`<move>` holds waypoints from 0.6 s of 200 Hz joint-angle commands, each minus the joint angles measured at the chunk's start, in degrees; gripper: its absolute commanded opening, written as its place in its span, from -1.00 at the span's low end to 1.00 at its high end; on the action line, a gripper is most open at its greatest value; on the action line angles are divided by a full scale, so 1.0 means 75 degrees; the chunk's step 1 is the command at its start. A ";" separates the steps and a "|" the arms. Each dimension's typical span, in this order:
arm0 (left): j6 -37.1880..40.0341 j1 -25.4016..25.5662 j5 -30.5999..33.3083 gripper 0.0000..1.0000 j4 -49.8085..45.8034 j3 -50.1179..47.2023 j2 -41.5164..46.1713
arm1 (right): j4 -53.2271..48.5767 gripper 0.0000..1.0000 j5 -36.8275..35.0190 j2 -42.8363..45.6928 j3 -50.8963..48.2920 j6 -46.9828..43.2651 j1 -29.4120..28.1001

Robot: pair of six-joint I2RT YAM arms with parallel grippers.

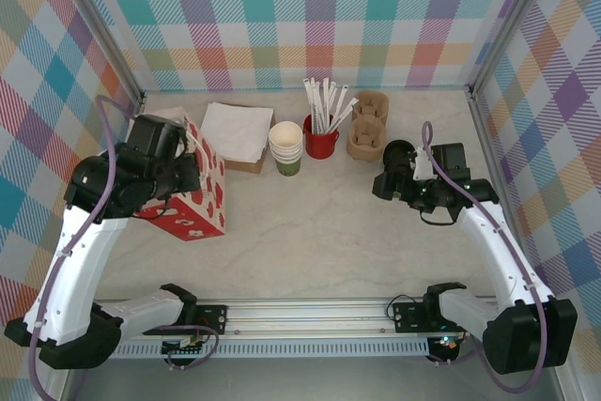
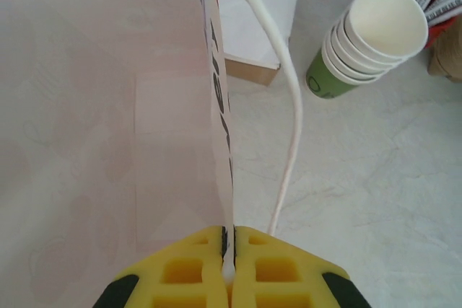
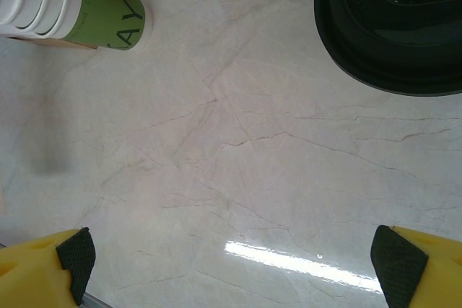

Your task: Pack the takeout coffee

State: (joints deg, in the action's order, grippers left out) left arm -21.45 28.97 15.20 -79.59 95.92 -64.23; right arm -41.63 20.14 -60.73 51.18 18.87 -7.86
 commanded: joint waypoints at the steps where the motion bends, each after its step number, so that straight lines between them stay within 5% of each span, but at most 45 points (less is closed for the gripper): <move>1: -0.0535 0.0761 0.0671 -1.00 -0.0260 0.0250 -0.0201 | -0.0024 0.99 -0.0002 -0.0068 0.0067 0.0003 0.0028; 120: -0.0579 0.4082 0.1858 -1.00 0.0270 0.1863 -0.2127 | -0.0187 1.00 -0.0396 -0.0328 0.0401 -0.0085 0.0025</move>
State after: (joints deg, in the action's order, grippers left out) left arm -26.24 57.01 26.74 -79.31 108.01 -79.37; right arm -41.95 18.55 -62.85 51.64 18.83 -7.86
